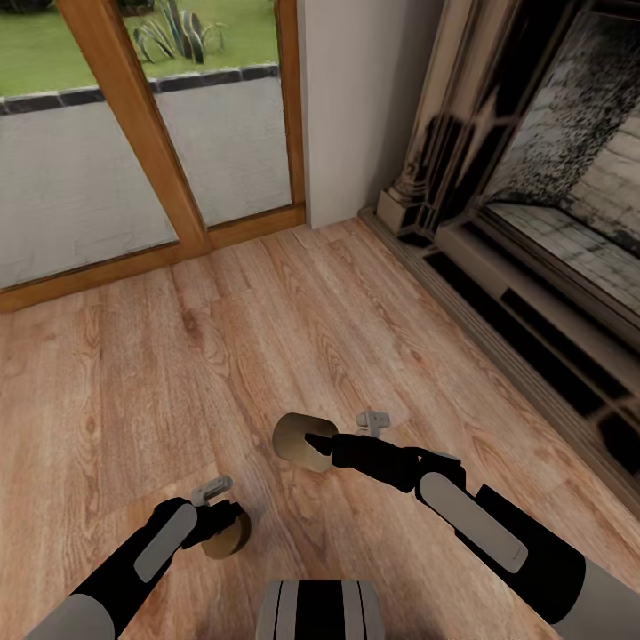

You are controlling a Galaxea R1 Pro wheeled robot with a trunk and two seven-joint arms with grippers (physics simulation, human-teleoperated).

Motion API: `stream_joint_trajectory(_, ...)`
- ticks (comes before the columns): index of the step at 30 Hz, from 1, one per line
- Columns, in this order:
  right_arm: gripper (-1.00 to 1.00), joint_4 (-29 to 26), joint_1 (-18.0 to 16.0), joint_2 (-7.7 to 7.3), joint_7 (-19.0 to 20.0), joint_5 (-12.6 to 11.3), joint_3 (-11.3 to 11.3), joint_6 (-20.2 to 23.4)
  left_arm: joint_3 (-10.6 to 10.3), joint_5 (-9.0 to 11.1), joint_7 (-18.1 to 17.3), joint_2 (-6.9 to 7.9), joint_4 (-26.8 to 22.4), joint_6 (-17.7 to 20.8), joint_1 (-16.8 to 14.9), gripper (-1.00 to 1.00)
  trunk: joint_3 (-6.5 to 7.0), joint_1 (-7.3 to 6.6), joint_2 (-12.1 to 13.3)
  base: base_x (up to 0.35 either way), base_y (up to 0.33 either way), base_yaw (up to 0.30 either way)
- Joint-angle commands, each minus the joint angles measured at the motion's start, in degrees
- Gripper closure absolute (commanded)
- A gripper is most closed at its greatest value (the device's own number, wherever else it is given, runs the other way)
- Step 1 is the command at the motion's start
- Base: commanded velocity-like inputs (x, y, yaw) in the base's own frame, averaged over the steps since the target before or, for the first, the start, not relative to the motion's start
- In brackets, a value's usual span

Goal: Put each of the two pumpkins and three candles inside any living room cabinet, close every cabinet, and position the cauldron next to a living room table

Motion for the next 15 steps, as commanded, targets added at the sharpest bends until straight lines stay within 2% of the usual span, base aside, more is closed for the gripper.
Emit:
stream_joint_trajectory(1,1.0,-0.1,-0.1,-0.04,-0.5,-0.6,0.1,0.0,-0.3,0.6,0.6,0.08,-0.1,0.0,0.0,-1.0,-0.04,-0.01,0.0,0.0,0.0,0.0)
stream_joint_trajectory(5,1.0,-0.1,-0.1,-0.04,-0.5,-0.6,0.1,0.0,-0.3,0.5,0.6,-0.2,0.0,0.0,0.0,-1.0,-0.04,-0.01,0.0,0.0,0.0,0.0)
stream_joint_trajectory(6,1.0,-0.1,-0.1,-0.04,-0.5,-0.6,0.1,0.0,-0.3,0.5,0.6,-0.33,0.0,0.0,0.0,1.0,-0.04,-0.01,0.0,0.0,0.0,0.0)
stream_joint_trajectory(15,1.0,0.0,-0.1,-0.04,-0.5,-0.6,0.1,0.0,-0.2,0.3,0.6,-0.57,0.1,0.0,0.0,1.0,-0.04,-0.01,0.0,0.0,0.0,0.0)
